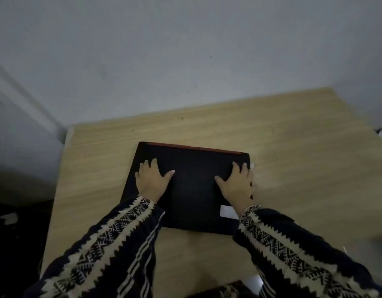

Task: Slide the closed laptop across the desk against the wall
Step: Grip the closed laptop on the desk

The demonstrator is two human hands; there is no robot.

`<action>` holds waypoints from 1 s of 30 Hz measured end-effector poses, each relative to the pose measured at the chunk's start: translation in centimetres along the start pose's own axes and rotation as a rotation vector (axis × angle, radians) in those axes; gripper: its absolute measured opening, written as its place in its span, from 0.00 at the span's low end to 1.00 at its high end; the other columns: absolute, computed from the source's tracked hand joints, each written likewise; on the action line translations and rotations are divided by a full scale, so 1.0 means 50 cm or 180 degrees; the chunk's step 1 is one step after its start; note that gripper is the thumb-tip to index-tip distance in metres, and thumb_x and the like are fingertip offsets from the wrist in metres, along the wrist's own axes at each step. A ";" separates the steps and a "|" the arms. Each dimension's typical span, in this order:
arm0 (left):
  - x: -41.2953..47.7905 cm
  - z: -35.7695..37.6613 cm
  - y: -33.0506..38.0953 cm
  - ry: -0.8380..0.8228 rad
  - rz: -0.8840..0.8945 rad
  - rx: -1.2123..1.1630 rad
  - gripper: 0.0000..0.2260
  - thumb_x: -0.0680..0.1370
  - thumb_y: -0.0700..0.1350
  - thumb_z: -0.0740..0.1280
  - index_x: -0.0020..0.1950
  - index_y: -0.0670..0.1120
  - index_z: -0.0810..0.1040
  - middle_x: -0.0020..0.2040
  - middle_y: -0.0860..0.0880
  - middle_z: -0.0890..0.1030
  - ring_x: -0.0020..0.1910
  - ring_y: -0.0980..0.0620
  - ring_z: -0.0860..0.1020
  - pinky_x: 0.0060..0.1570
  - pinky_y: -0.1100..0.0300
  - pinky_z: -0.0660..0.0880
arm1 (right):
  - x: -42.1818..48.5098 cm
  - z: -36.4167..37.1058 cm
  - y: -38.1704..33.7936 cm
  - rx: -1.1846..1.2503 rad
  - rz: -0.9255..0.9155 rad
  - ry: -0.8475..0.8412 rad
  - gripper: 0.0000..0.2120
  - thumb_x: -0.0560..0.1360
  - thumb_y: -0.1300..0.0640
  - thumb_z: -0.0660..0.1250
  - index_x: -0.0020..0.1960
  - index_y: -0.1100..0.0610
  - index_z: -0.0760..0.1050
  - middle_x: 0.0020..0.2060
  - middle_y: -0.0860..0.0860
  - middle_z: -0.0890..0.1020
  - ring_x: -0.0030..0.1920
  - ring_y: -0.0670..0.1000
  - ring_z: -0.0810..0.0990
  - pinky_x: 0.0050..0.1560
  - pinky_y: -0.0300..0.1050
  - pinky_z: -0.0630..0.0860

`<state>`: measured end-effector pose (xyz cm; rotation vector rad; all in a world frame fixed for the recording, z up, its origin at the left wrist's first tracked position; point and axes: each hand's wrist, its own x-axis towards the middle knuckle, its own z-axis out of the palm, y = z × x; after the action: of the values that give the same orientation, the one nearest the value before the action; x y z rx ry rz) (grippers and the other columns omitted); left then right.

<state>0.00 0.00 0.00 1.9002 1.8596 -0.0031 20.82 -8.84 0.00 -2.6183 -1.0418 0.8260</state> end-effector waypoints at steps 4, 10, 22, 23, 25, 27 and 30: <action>-0.008 0.019 -0.026 -0.0042 -0.0207 0.0035 0.43 0.77 0.67 0.65 0.83 0.47 0.53 0.83 0.40 0.49 0.82 0.40 0.48 0.79 0.41 0.50 | -0.019 0.002 0.022 0.0529 0.0633 0.0115 0.47 0.72 0.32 0.69 0.81 0.48 0.50 0.76 0.61 0.58 0.75 0.64 0.61 0.70 0.64 0.66; -0.016 0.023 -0.047 -0.0152 -0.1312 -0.0463 0.60 0.63 0.79 0.67 0.83 0.52 0.40 0.80 0.30 0.51 0.79 0.32 0.53 0.77 0.37 0.51 | -0.022 -0.009 0.043 0.1063 0.0778 0.0288 0.47 0.67 0.34 0.76 0.76 0.55 0.60 0.67 0.60 0.72 0.65 0.63 0.74 0.63 0.60 0.75; 0.000 0.022 -0.071 0.0089 -0.1287 -0.0589 0.63 0.59 0.78 0.70 0.81 0.46 0.49 0.74 0.33 0.64 0.73 0.33 0.65 0.72 0.39 0.60 | 0.054 -0.053 0.092 0.2577 0.1230 -0.1082 0.26 0.69 0.44 0.79 0.56 0.61 0.79 0.55 0.58 0.83 0.52 0.59 0.81 0.58 0.56 0.78; -0.001 0.021 -0.070 0.0103 -0.1328 -0.0606 0.63 0.59 0.78 0.71 0.81 0.44 0.51 0.74 0.33 0.64 0.73 0.33 0.65 0.72 0.39 0.61 | 0.057 -0.049 0.094 0.2635 0.1187 -0.1099 0.26 0.70 0.44 0.78 0.58 0.61 0.79 0.56 0.59 0.83 0.52 0.59 0.81 0.58 0.56 0.78; 0.001 0.018 -0.072 0.0189 -0.1469 -0.0705 0.62 0.57 0.77 0.73 0.78 0.40 0.58 0.73 0.34 0.67 0.71 0.34 0.68 0.71 0.39 0.65 | 0.059 -0.038 0.102 0.2694 0.1118 -0.1050 0.29 0.70 0.43 0.78 0.62 0.61 0.78 0.56 0.58 0.83 0.54 0.59 0.82 0.59 0.55 0.78; 0.008 0.008 -0.080 0.0238 -0.1669 -0.0968 0.57 0.57 0.76 0.75 0.71 0.36 0.69 0.68 0.35 0.74 0.66 0.35 0.74 0.67 0.40 0.71 | 0.055 -0.033 0.111 0.2715 0.1078 -0.1066 0.32 0.68 0.41 0.78 0.65 0.59 0.77 0.57 0.58 0.83 0.56 0.60 0.82 0.62 0.58 0.77; 0.018 -0.008 -0.102 0.0046 -0.1587 -0.1425 0.41 0.64 0.73 0.74 0.61 0.41 0.81 0.52 0.41 0.82 0.51 0.40 0.81 0.57 0.45 0.80 | 0.057 -0.034 0.119 0.2681 0.0973 -0.0963 0.33 0.68 0.38 0.77 0.65 0.58 0.78 0.58 0.56 0.83 0.59 0.60 0.81 0.65 0.59 0.75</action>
<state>-4.85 0.79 -1.63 1.1186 2.0830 0.2422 26.85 -11.20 -2.09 -1.9591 -0.2193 1.3841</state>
